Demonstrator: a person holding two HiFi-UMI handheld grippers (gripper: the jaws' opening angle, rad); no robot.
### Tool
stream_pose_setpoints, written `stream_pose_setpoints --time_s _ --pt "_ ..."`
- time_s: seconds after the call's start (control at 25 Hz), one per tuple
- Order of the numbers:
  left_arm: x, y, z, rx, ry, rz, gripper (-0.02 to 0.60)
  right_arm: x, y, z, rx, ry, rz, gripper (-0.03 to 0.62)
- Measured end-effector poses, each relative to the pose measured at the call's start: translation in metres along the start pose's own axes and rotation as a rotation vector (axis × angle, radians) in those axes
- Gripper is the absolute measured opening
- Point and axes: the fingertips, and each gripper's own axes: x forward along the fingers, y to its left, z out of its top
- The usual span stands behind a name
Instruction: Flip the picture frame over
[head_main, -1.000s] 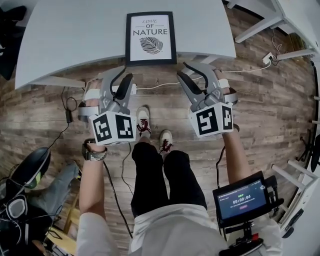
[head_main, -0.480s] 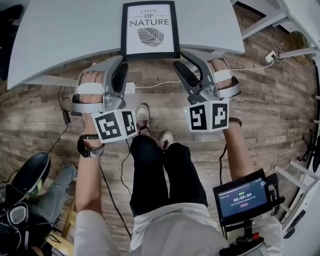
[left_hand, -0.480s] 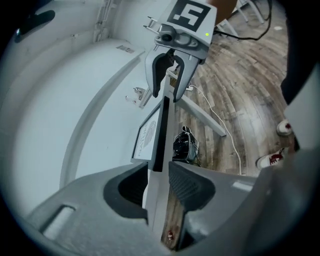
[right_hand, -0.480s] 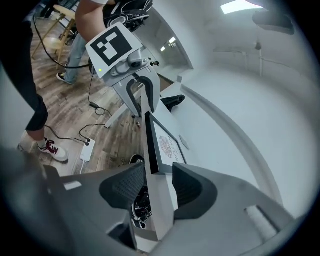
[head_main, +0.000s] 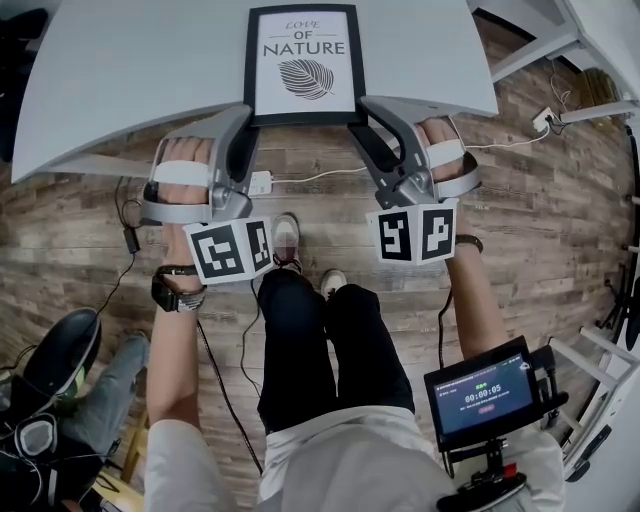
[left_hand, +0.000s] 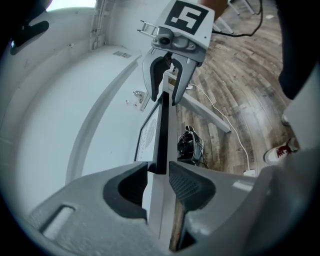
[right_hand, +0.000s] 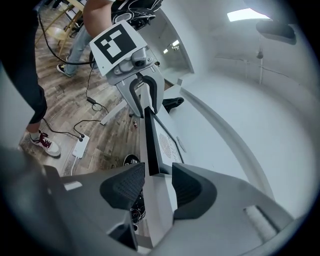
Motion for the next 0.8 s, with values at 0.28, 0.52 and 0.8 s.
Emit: stream_pose_setpoints --time_s 0.28,0.52,0.8 --pt "0.001 0.003 0.002 0.010 -0.010 0.013 0.117 0.003 -0.002 -0.003 -0.047 0.028 -0.048 0.132" --pt "-0.002 0.005 0.002 0.000 -0.014 0.003 0.115 0.001 -0.003 0.000 -0.016 0.029 -0.055 0.130" --pt "-0.008 0.013 0.005 -0.006 -0.017 -0.019 0.109 -0.005 -0.012 0.004 0.011 0.028 -0.045 0.124"
